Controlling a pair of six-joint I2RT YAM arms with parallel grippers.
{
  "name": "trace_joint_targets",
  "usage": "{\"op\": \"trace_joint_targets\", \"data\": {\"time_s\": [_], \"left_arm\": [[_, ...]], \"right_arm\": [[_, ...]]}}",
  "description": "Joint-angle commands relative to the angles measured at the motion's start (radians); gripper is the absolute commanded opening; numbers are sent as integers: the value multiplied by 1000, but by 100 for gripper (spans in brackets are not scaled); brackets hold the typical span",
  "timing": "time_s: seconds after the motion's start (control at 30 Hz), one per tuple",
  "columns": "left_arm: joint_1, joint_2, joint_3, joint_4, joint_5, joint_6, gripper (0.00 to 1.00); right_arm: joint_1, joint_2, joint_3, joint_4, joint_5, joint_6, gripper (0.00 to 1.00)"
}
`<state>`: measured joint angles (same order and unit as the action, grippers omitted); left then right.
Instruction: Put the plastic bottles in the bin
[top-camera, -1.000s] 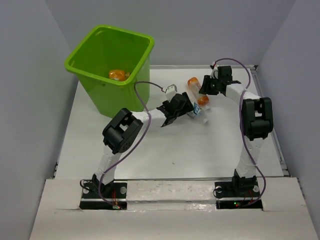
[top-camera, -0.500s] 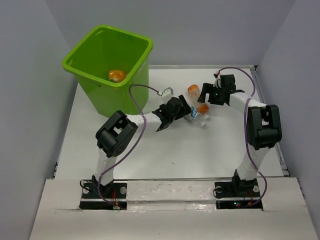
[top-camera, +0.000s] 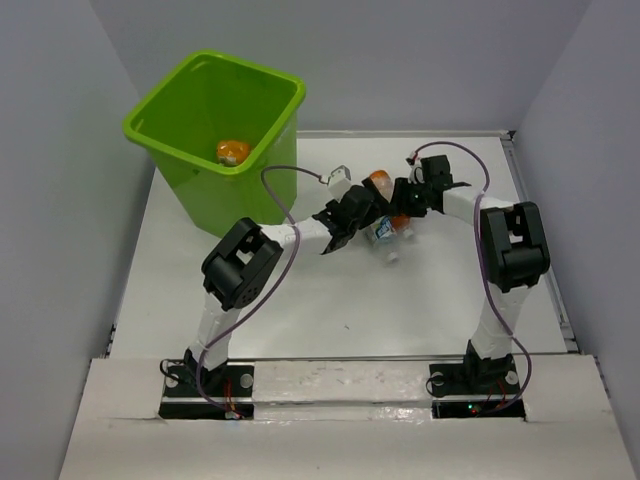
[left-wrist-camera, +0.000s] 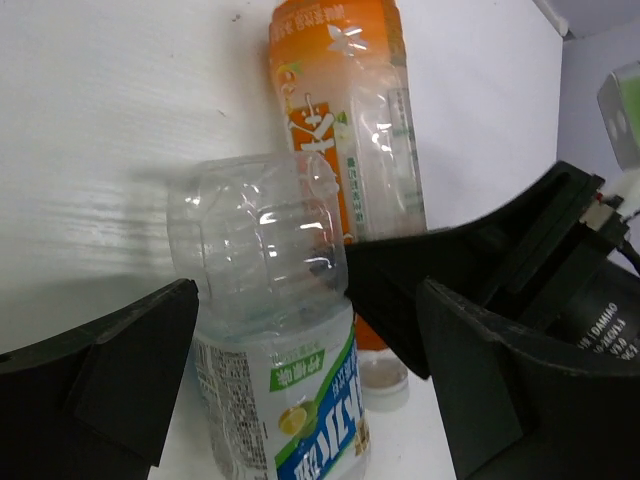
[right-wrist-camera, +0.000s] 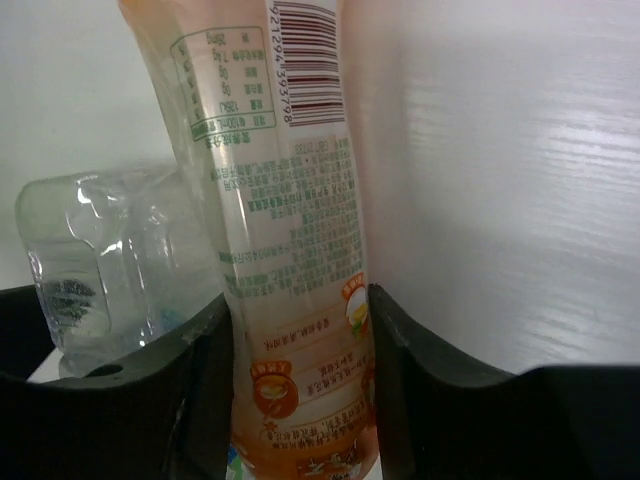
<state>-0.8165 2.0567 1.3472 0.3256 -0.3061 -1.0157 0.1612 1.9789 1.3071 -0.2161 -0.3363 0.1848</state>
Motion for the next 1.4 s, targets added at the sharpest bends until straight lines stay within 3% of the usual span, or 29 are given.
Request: {"op": "trace_joint_targets", "data": {"time_s": [0.0, 0.17, 0.37, 0.47, 0.63, 0.73, 0.97, 1.13, 1.27, 1.37], "left_arm": [[2, 55, 87, -77, -53, -11, 99], [2, 117, 148, -137, -41, 9, 99], [-1, 134, 119, -135, -27, 32, 87], [-3, 134, 115, -132, -25, 52, 72], [-13, 59, 133, -117, 24, 126, 26], [-47, -29, 148, -109, 21, 190, 13], [-105, -285, 139, -85, 42, 285, 5], [-98, -458, 188, -138, 61, 333, 4], [-44, -599, 239, -218, 13, 402, 4], [68, -699, 285, -316, -28, 448, 5]], "right_arm": [[1, -92, -81, 66, 51, 54, 38], [1, -201, -207, 109, 135, 97, 33], [1, -290, -265, 116, 227, 137, 28], [1, -365, -299, 119, 263, 143, 26], [1, -517, -318, 78, 315, 137, 26], [1, -624, -305, 40, 330, 128, 26], [1, -896, -261, -71, 373, 102, 27], [1, -1041, -163, -150, 346, 96, 27], [1, -1071, -60, -169, 235, 93, 28], [11, -1057, 3, -137, 90, 132, 29]]}}
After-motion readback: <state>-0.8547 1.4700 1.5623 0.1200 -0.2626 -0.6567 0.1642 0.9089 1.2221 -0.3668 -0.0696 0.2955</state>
